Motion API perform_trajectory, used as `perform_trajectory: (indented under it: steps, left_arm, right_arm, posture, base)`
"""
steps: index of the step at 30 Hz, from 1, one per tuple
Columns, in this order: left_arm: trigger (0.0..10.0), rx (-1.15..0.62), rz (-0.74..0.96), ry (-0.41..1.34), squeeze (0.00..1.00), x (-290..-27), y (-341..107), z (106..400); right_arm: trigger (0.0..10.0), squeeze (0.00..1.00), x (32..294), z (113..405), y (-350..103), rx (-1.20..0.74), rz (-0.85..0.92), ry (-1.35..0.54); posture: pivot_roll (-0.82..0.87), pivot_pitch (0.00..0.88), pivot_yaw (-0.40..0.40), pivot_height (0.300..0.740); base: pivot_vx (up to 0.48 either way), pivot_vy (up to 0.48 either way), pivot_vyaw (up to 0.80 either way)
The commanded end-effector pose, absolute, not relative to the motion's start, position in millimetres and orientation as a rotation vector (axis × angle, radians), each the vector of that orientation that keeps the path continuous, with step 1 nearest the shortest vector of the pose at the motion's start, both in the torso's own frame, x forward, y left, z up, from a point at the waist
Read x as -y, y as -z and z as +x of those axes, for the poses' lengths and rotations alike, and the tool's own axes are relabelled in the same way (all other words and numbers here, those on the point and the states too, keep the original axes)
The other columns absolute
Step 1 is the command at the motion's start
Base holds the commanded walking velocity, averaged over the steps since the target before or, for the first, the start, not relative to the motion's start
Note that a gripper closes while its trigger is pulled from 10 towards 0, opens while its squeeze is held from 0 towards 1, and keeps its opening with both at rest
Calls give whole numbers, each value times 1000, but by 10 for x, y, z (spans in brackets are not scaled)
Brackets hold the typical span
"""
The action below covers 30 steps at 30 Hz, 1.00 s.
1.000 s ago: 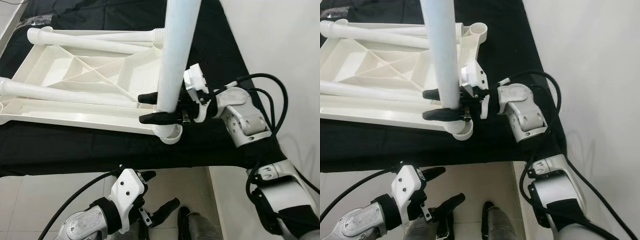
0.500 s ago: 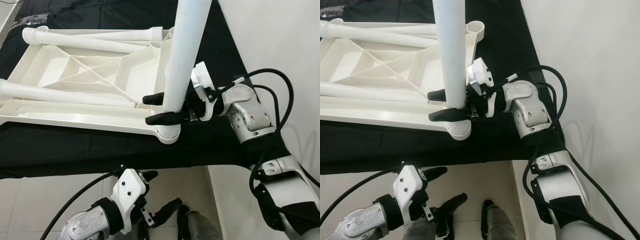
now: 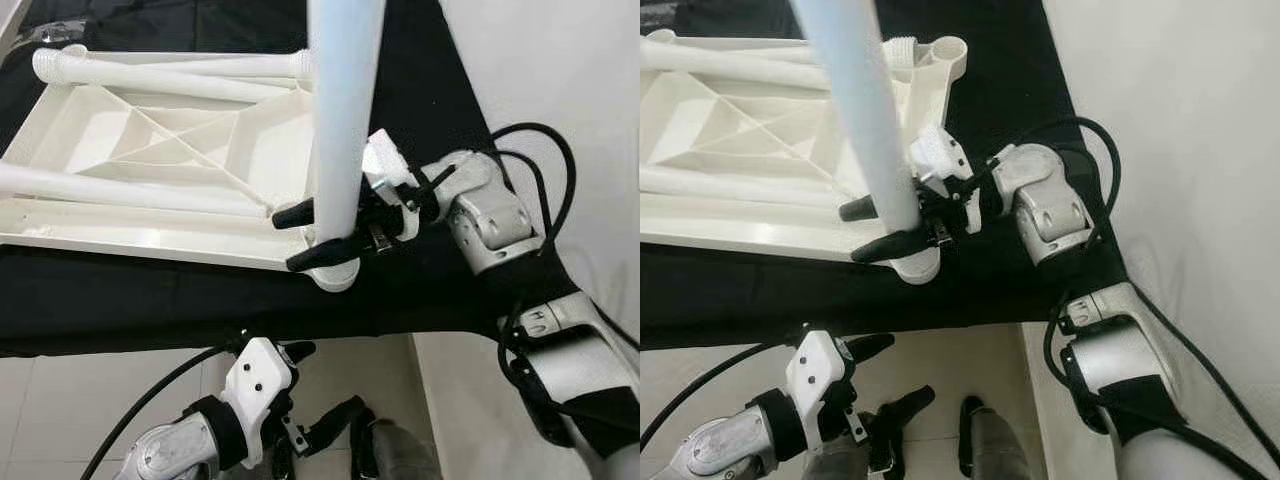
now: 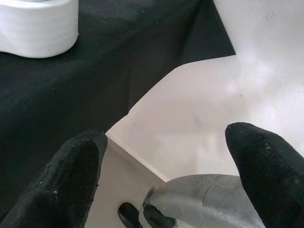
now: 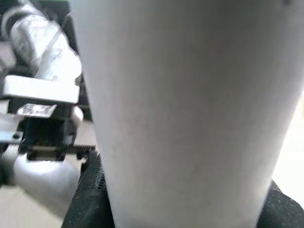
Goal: Building children table
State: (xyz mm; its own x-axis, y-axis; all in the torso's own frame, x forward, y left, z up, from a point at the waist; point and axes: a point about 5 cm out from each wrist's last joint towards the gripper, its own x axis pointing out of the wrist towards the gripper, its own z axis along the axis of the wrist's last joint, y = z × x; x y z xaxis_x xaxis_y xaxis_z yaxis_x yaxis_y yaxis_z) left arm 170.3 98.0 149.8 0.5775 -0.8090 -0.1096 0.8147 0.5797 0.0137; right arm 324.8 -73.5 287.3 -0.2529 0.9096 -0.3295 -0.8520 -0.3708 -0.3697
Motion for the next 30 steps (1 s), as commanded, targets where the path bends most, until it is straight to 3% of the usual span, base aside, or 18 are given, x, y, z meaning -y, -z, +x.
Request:
perform_trajectory:
  steps: [1, 7, 17, 23, 30]
  left_arm:
    - [10000, -102, 52, 960, 0, -958, -1494, 1649]
    - [10000, -102, 45, 957, 0, -951, -1497, 1646]
    - [10000, -100, 39, 957, 0, -941, -1497, 1670]
    - [10000, -99, 40, 959, 0, -938, -1490, 1699]
    - [10000, -97, 43, 961, 0, -938, -1487, 1712]
  right_arm:
    - [10000, 0, 690, 3223, -2516, -61, -615, -1943]
    - [10000, 0, 614, 3271, -2566, -52, -643, -1941]
    - [10000, 0, 564, 3466, -2726, 70, -363, -1749]
    - [10000, 0, 619, 3500, -2643, 117, -355, -1628]
    - [10000, 0, 638, 3433, -2595, 155, -363, -1632]
  posture:
    - [149, 414, 3, 740]
    - [145, 416, -3, 740]
    - [130, 409, -3, 740]
    - [126, 400, 2, 740]
    - [124, 395, 9, 740]
  base:
    - [0, 0, 0]
    - [0, 0, 0]
    - [0, 0, 0]
    - [0, 0, 0]
    - [0, 0, 0]
